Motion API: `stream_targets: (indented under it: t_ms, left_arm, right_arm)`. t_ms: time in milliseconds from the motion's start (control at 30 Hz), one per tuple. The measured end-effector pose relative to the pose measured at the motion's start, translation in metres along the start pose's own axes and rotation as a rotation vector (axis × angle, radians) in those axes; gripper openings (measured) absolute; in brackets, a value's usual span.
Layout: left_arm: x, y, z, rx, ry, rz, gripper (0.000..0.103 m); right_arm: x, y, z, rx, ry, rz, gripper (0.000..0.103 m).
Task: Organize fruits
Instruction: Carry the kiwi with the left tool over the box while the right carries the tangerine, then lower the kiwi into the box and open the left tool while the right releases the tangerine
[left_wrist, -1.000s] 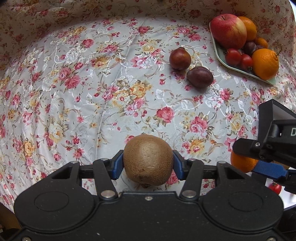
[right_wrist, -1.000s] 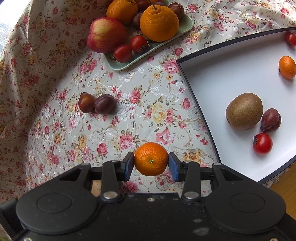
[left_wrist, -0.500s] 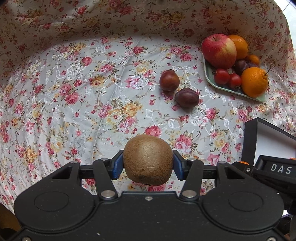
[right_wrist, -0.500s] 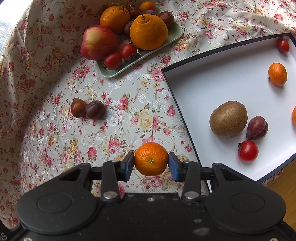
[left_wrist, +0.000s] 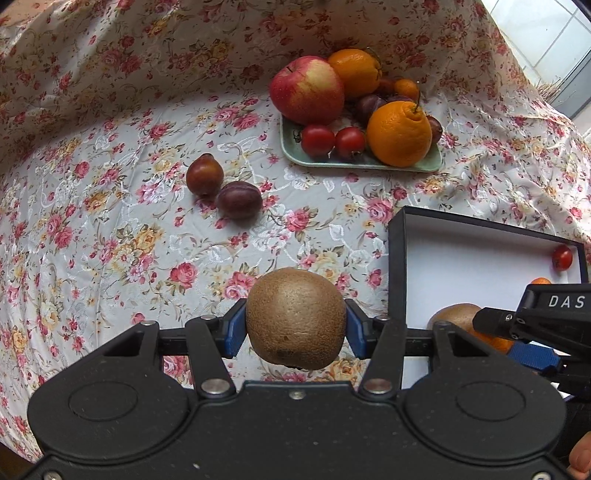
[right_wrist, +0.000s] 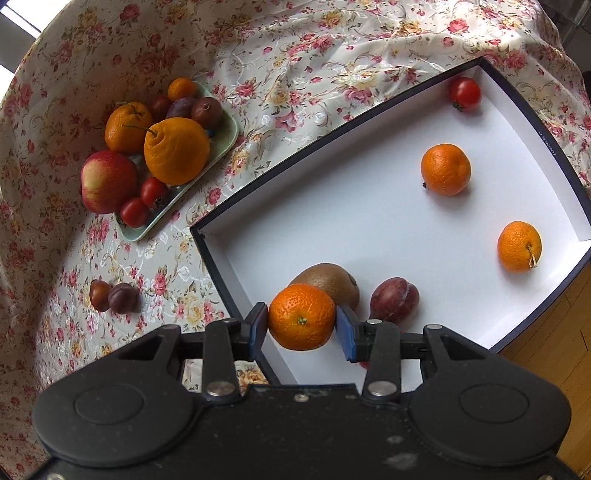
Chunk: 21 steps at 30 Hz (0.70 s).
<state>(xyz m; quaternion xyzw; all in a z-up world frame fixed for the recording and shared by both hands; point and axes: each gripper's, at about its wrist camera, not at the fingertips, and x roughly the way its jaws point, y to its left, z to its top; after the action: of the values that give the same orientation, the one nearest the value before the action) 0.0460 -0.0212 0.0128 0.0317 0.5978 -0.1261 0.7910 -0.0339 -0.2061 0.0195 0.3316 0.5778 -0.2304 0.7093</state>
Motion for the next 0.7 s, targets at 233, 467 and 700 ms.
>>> stream_targets:
  t_ms: [233, 467, 700]
  left_arm:
    - [0.006, -0.045, 0.002, 0.054, -0.006, -0.021, 0.058]
    - [0.01, -0.085, 0.008, 0.074, -0.032, -0.039, 0.058]
    - [0.02, -0.119, 0.006, 0.104, -0.047, -0.034, 0.058]
  right_arm:
    - [-0.012, -0.052, 0.02, 0.078, -0.032, -0.02, 0.043]
    - [-0.019, -0.092, 0.027, 0.107, -0.043, -0.03, 0.043]
    - [-0.023, -0.123, 0.028, 0.122, -0.05, -0.04, 0.043]
